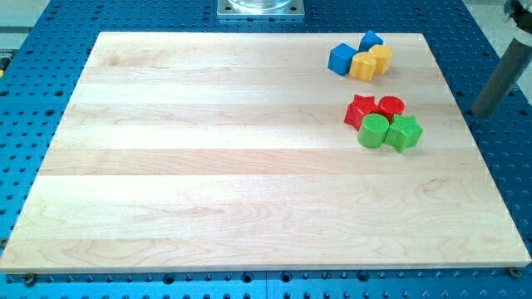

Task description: Separate the green star and the red circle

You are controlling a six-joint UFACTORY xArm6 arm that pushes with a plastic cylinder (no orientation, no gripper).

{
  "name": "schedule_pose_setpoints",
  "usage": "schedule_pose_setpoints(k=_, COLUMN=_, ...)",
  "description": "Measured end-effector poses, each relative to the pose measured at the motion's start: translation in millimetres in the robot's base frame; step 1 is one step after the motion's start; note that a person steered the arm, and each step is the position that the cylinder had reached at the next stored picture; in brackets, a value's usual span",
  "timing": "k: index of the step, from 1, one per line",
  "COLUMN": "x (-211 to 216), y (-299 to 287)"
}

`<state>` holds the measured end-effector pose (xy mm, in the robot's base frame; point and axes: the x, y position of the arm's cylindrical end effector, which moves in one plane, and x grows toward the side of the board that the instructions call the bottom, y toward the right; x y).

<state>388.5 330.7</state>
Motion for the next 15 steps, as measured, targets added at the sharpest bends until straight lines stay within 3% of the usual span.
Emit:
schedule_pose_setpoints(k=1, x=0, y=-23)
schedule_pose_setpoints(k=6, x=-12, y=-23)
schedule_pose_setpoints(k=14, x=25, y=-36)
schedule_pose_setpoints(k=15, x=25, y=-58)
